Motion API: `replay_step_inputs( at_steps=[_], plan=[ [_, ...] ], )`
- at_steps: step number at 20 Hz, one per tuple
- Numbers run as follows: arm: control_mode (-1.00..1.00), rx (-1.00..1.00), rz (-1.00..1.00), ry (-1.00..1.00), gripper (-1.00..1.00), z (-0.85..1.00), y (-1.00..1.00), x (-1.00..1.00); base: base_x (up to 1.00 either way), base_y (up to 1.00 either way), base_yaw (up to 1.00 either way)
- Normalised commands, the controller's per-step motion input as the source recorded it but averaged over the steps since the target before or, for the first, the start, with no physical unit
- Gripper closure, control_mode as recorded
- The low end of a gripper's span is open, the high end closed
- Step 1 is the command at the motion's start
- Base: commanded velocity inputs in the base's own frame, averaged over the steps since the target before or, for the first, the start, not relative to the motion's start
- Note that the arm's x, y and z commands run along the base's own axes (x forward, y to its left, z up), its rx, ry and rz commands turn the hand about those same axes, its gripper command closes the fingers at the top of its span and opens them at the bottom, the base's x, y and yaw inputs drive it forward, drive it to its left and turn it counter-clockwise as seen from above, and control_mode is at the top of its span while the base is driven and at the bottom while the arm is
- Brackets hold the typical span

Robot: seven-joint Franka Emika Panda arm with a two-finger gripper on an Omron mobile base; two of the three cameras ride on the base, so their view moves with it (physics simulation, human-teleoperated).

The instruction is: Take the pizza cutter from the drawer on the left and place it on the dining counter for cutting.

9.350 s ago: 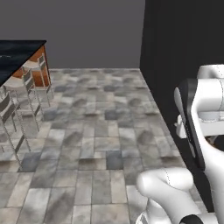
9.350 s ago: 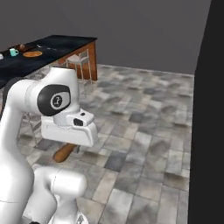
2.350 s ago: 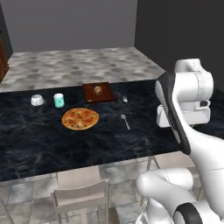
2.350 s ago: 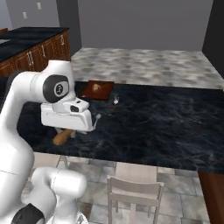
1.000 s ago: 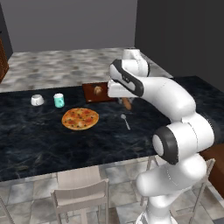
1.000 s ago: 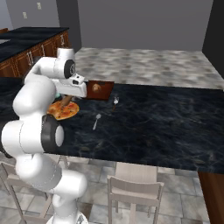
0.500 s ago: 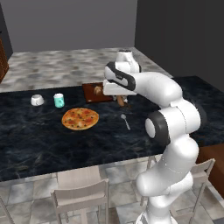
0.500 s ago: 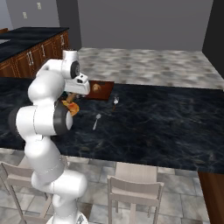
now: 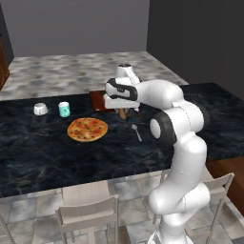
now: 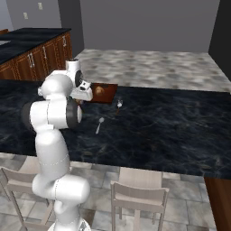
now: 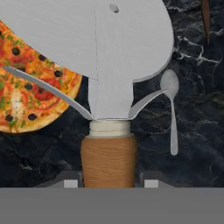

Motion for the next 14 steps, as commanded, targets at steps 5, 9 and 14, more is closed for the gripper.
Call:
replay_step_inputs(
  at_steps=[5,9,14],
  plan=[
    [-1.00,0.00,0.00,0.00,1.00,-0.54,0.08,0.17,0.00,0.00,0.00],
    [-1.00,0.00,0.00,0.00,1.00,-0.54,0.00,0.02,0.00,0.00,0.00],
    [-1.00,0.00,0.00,0.00,1.00,-0.50,0.07,0.00,0.00,0.00,0.00]
  ],
)
